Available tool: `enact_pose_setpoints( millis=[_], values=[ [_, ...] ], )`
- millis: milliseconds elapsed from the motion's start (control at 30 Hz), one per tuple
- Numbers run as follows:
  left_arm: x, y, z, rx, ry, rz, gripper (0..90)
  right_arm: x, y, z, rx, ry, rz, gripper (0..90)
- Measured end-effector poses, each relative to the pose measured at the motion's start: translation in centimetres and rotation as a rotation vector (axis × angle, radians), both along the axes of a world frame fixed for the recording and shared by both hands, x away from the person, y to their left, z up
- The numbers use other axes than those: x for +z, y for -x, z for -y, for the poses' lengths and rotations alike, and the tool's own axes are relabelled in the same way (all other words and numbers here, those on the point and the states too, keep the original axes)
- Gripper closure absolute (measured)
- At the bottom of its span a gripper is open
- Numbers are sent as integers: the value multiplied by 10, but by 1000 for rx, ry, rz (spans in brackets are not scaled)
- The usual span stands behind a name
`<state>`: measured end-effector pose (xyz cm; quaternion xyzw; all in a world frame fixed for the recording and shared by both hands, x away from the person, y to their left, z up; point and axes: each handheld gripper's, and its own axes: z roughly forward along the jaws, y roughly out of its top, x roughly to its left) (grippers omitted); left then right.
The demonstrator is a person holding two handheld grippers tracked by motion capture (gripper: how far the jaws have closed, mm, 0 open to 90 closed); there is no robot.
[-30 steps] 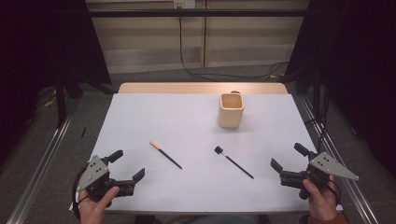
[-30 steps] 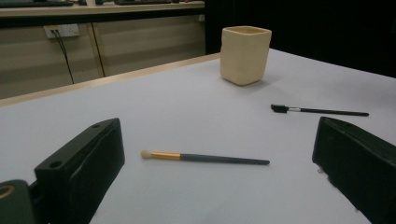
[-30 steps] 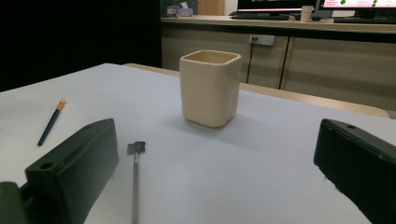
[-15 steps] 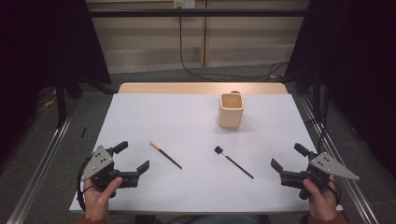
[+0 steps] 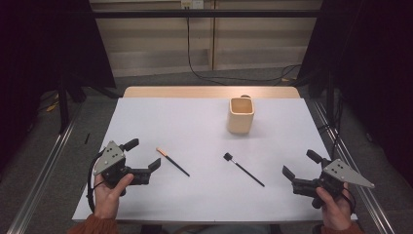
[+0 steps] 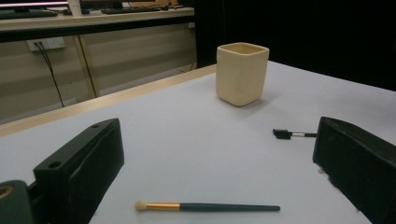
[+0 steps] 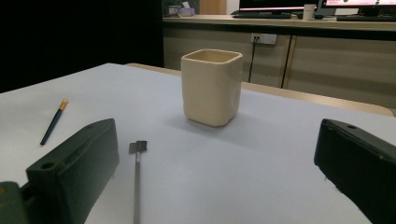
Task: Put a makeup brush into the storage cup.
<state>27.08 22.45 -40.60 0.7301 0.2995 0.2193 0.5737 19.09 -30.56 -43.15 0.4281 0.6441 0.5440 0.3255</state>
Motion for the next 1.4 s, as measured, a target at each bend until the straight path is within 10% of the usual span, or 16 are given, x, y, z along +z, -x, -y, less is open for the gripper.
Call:
enact_pose_setpoints(
  millis=[1400],
  values=[
    [34, -60, 30, -45, -88, -21, 26, -1, -1, 0, 10, 5, -5, 0]
  ],
)
